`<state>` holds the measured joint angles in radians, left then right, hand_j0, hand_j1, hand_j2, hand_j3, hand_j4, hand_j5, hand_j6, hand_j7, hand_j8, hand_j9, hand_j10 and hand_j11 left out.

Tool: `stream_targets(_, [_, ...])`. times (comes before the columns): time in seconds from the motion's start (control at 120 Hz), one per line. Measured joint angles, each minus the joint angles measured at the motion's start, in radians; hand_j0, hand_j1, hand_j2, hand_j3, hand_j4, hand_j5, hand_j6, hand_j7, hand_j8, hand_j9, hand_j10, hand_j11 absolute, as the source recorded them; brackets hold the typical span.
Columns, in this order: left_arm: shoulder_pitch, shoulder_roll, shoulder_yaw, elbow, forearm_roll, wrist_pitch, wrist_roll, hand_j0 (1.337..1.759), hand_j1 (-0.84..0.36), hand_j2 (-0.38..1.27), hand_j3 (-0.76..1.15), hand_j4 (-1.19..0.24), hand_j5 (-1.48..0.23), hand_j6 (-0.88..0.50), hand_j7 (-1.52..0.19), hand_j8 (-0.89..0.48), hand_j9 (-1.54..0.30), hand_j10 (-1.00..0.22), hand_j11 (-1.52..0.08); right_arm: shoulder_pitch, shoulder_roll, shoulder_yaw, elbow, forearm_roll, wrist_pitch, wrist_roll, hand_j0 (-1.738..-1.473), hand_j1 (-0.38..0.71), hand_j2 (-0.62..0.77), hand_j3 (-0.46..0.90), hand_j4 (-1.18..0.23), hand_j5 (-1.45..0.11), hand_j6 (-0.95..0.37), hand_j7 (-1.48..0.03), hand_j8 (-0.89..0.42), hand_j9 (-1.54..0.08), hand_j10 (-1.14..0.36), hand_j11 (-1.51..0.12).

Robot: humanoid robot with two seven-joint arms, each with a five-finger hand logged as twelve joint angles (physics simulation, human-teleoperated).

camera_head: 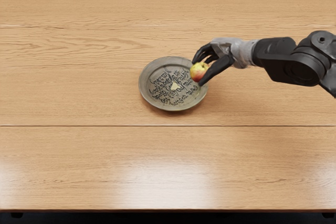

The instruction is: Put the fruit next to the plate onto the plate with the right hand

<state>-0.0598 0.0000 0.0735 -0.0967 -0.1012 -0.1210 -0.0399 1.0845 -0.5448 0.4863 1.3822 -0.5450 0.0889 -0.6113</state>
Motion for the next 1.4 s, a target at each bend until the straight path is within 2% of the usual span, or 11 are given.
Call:
stream_targets(0.117, [0.000, 0.000, 0.000, 0.000, 0.000, 0.000, 0.000, 1.658, 0.07, 0.05, 0.00, -0.23, -0.30, -0.23, -0.30, -0.23, -0.30, -0.23, -0.30, 0.008, 0.078, -0.003, -0.046, -0.049, -0.003, 0.000, -1.658, 0.32, 0.36, 0.00, -0.73, -1.08, -0.42, -1.00, -0.35, -1.06, -0.61, -1.07])
stream_targets(0.283, [0.000, 0.000, 0.000, 0.000, 0.000, 0.000, 0.000, 1.658, 0.07, 0.05, 0.00, -0.23, -0.30, -0.23, -0.30, -0.23, -0.30, -0.23, -0.30, 0.011, 0.191, -0.008, -0.125, -0.124, -0.003, 0.001, -1.658, 0.36, 0.45, 0.00, -0.73, -1.11, -0.40, -1.02, -0.35, -1.10, -0.61, -1.11])
stream_targets(0.575, [0.000, 0.000, 0.000, 0.000, 0.000, 0.000, 0.000, 1.658, 0.07, 0.05, 0.00, -0.23, -0.30, -0.23, -0.30, -0.23, -0.30, -0.23, -0.30, 0.012, 0.268, -0.011, -0.193, -0.170, -0.005, 0.000, -1.658, 0.35, 0.44, 0.00, -0.75, -1.11, -0.42, -1.03, -0.36, -1.11, -0.61, -1.11])
stream_targets(0.608, [0.000, 0.000, 0.000, 0.000, 0.000, 0.000, 0.000, 1.658, 0.07, 0.05, 0.00, -0.23, -0.30, -0.23, -0.30, -0.23, -0.30, -0.23, -0.30, 0.012, 0.275, -0.012, -0.200, -0.176, -0.004, 0.000, -1.658, 0.35, 0.46, 0.00, -0.75, -1.11, -0.42, -1.03, -0.36, -1.11, -0.62, -1.11])
stream_targets(0.617, [0.000, 0.000, 0.000, 0.000, 0.000, 0.000, 0.000, 1.658, 0.07, 0.05, 0.00, -0.23, -0.30, -0.23, -0.30, -0.23, -0.30, -0.23, -0.30, 0.012, 0.277, -0.012, -0.201, -0.178, -0.005, 0.000, -1.658, 0.35, 0.54, 0.00, -0.75, -1.11, -0.42, -1.03, -0.35, -1.11, -0.61, -1.11])
stream_targets(0.625, [0.000, 0.000, 0.000, 0.000, 0.000, 0.000, 0.000, 1.658, 0.07, 0.05, 0.00, -0.23, -0.30, -0.23, -0.30, -0.23, -0.30, -0.23, -0.30, 0.012, 0.278, -0.012, -0.202, -0.179, -0.005, 0.000, -1.658, 0.36, 0.54, 0.00, -0.75, -1.11, -0.42, -1.03, -0.36, -1.11, -0.61, -1.11])
stream_targets(0.667, [0.000, 0.000, 0.000, 0.000, 0.000, 0.000, 0.000, 1.658, 0.07, 0.05, 0.00, -0.23, -0.30, -0.23, -0.30, -0.23, -0.30, -0.23, -0.30, 0.011, 0.285, -0.013, -0.210, -0.184, -0.004, 0.000, -1.658, 0.34, 0.43, 0.00, -0.75, -1.11, -0.42, -1.03, -0.36, -1.11, -0.61, -1.11])
stream_targets(0.8, [0.000, 0.000, 0.000, 0.000, 0.000, 0.000, 0.000, 1.658, 0.07, 0.05, 0.00, -0.23, -0.30, -0.23, -0.30, -0.23, -0.30, -0.23, -0.30, 0.010, 0.297, -0.018, -0.233, -0.193, -0.005, 0.000, -1.658, 0.31, 0.36, 0.00, -0.73, -1.06, -0.45, -0.99, -0.39, -1.06, -0.63, -1.07])
stream_targets(0.983, [0.000, 0.000, 0.000, 0.000, 0.000, 0.000, 0.000, 1.658, 0.07, 0.05, 0.00, -0.23, -0.30, -0.23, -0.30, -0.23, -0.30, -0.23, -0.30, 0.007, 0.302, -0.021, -0.268, -0.199, -0.009, 0.000, -1.658, 0.27, 0.17, 0.00, -0.61, -0.84, -0.47, -0.81, -0.43, -0.84, -0.58, -0.85])
stream_targets(1.075, [0.000, 0.000, 0.000, 0.000, 0.000, 0.000, 0.000, 1.658, 0.07, 0.05, 0.00, -0.23, -0.30, -0.23, -0.30, -0.23, -0.30, -0.23, -0.30, 0.007, 0.306, -0.021, -0.276, -0.200, -0.018, 0.000, -1.658, 0.22, 0.08, 0.00, -0.53, -0.73, -0.44, -0.71, -0.41, -0.72, -0.51, -0.73])
stream_targets(1.4, [0.000, 0.000, 0.000, 0.000, 0.000, 0.000, 0.000, 1.658, 0.07, 0.05, 0.00, -0.23, -0.30, -0.23, -0.30, -0.23, -0.30, -0.23, -0.30, 0.014, 0.284, 0.005, -0.264, -0.174, -0.012, 0.000, -1.658, 0.08, -0.04, 0.00, -0.37, -0.49, -0.35, -0.48, -0.34, -0.49, -0.36, -0.49])
